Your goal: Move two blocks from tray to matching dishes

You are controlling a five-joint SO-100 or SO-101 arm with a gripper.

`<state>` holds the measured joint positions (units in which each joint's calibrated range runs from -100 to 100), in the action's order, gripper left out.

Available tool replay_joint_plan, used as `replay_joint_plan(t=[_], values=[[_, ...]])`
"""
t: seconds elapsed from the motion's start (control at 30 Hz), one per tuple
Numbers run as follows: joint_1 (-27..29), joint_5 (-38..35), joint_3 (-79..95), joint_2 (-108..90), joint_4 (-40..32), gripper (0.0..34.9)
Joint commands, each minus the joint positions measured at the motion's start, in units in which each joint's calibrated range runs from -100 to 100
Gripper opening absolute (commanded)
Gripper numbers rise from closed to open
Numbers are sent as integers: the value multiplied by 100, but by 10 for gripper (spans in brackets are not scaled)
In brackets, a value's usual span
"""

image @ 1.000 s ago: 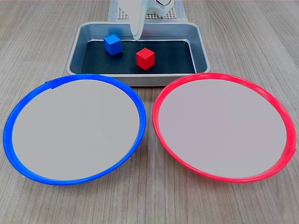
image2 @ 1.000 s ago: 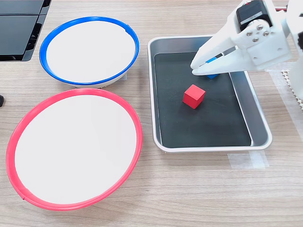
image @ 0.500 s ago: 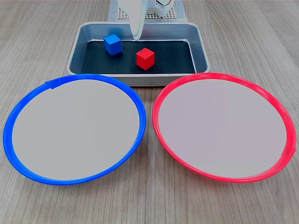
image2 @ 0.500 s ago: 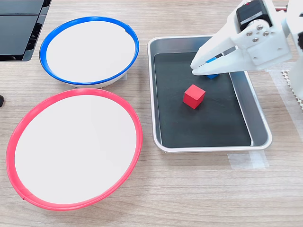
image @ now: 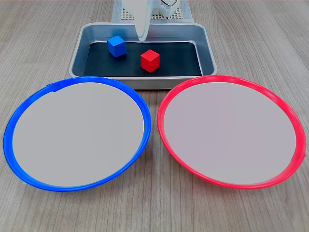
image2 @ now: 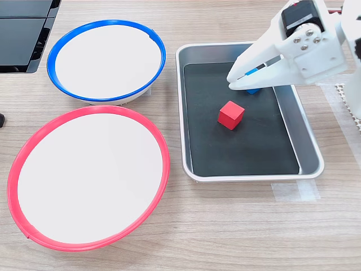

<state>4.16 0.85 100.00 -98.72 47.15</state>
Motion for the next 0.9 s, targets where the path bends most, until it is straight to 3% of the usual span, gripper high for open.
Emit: replay_joint_plan(t=[0.0, 0.13, 0.2, 0.23, 0.27, 0.3, 0.4, 0.43, 0.47, 0.7, 0.87], values=[[-119, -293, -455, 614, -146, 2], [-251, -1236, -1684, 2414, 85, 3], [-176, -1822, -2440, 3514, 440, 43], [-148, -1988, -2649, 3812, 523, 37], [-72, -2183, -2886, 4188, 556, 58], [12, -2354, -3068, 4512, 556, 99], [125, -2930, -3441, 5450, 366, 154], [125, -3057, -3441, 5629, 234, 159], [125, -3272, -3405, 5868, 85, 191], [-44, -3624, -3132, 6490, -385, 186], [-157, -3756, -2949, 6695, -534, 145]])
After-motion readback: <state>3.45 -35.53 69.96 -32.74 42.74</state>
